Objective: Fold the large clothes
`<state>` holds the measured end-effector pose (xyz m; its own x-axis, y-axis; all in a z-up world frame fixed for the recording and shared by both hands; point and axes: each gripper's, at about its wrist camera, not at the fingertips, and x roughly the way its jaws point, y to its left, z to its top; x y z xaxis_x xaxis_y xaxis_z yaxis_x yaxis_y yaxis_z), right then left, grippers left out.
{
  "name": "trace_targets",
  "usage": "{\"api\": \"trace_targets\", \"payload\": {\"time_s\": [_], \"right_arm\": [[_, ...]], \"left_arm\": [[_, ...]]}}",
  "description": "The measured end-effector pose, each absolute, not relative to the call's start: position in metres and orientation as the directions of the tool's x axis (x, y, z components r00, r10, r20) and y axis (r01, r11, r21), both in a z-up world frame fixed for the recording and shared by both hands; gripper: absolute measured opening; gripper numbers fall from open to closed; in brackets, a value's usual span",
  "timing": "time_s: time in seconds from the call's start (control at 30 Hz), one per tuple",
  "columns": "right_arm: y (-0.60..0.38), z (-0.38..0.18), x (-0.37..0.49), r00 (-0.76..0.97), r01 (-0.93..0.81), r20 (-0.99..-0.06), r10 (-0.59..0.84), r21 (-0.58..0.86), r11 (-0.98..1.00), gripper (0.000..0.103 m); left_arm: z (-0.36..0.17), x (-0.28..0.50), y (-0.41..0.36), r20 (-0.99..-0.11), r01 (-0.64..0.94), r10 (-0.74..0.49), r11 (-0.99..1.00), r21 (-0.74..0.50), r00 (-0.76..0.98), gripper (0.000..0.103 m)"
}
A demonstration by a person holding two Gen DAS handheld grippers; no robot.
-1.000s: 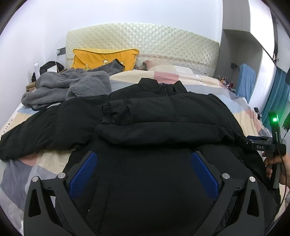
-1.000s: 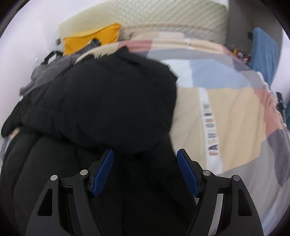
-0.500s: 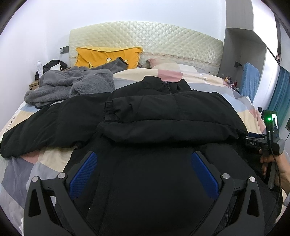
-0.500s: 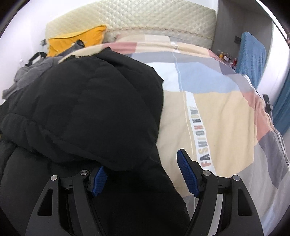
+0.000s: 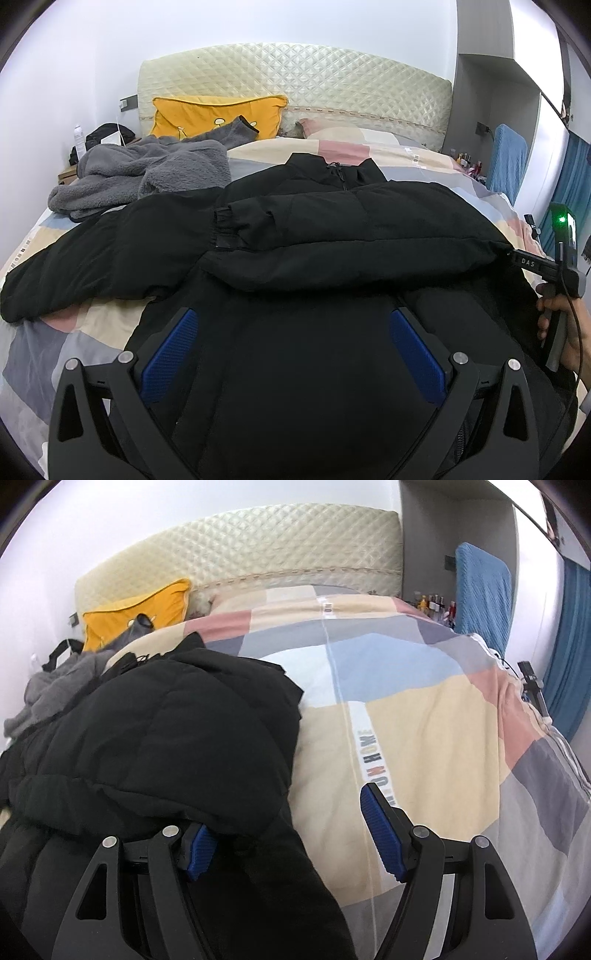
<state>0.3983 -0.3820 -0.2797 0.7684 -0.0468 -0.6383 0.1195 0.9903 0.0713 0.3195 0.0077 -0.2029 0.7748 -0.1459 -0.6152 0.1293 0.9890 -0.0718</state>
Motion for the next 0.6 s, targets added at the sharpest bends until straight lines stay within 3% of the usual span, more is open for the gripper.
{"api": "trace_targets", "payload": {"time_s": [0.3, 0.6], "right_arm": [[-0.400, -0.312, 0.407, 0.705, 0.156, -0.708, -0.046, 0.091, 0.984, 0.076], [-0.361, -0.278, 0.375, 0.729, 0.063, -0.684, 0.021, 0.098, 0.993, 0.080]], "left_arm": [[-0.200, 0.319, 0.005, -0.620, 0.139, -0.169, 0.986, -0.097, 0.766, 0.103], [-0.195, 0.315, 0.008, -0.598, 0.115, -0.156, 0.988, -0.105, 0.786, 0.103]]}}
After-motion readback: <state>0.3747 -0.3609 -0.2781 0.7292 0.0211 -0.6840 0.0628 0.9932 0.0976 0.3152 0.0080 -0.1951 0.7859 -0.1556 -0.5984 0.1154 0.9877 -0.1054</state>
